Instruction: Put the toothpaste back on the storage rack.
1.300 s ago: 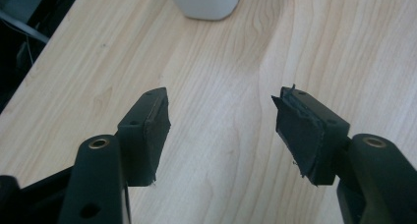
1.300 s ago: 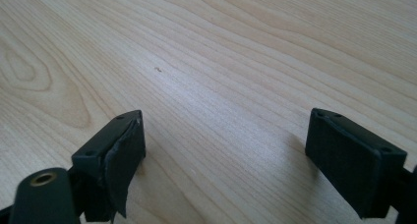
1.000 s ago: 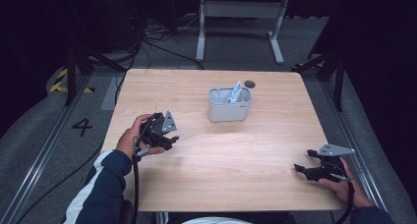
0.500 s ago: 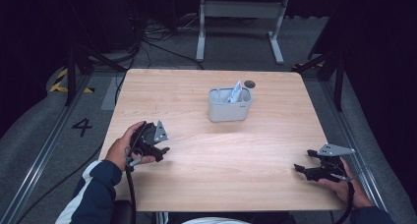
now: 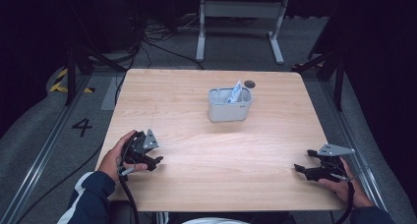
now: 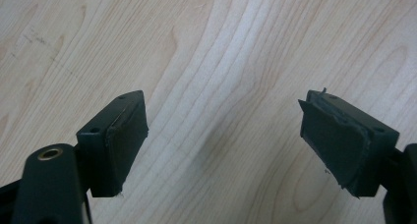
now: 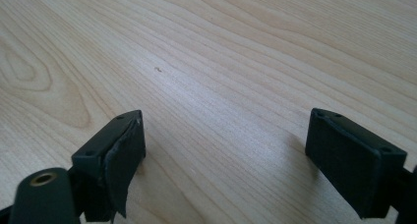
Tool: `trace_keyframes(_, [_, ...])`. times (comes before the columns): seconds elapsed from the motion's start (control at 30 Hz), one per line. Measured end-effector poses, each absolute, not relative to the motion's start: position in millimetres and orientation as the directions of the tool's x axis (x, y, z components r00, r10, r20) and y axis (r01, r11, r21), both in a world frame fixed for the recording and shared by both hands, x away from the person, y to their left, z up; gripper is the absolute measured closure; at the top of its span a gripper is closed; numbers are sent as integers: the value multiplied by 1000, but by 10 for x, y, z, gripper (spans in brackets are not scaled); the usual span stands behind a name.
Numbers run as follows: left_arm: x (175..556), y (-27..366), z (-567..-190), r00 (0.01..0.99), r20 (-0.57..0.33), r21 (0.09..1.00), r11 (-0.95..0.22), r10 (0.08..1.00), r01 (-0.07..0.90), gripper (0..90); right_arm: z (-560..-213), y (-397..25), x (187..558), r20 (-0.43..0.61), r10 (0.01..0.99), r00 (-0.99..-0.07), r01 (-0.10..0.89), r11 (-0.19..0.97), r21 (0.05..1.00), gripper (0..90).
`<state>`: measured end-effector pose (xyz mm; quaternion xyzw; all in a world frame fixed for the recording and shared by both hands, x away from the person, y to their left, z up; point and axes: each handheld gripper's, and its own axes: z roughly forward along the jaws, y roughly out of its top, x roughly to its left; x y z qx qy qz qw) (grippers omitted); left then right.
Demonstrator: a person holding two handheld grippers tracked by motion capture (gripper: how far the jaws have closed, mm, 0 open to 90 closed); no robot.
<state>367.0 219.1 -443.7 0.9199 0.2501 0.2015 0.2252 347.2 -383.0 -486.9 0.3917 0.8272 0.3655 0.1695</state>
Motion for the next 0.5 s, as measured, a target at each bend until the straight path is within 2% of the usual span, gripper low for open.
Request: trace_keyframes(0.5, [3519, 2553, -4670, 740, 193, 598, -675, 644, 432, 185, -4869, -3831, 3473, 6, 772, -636, 524, 426, 737, 156])
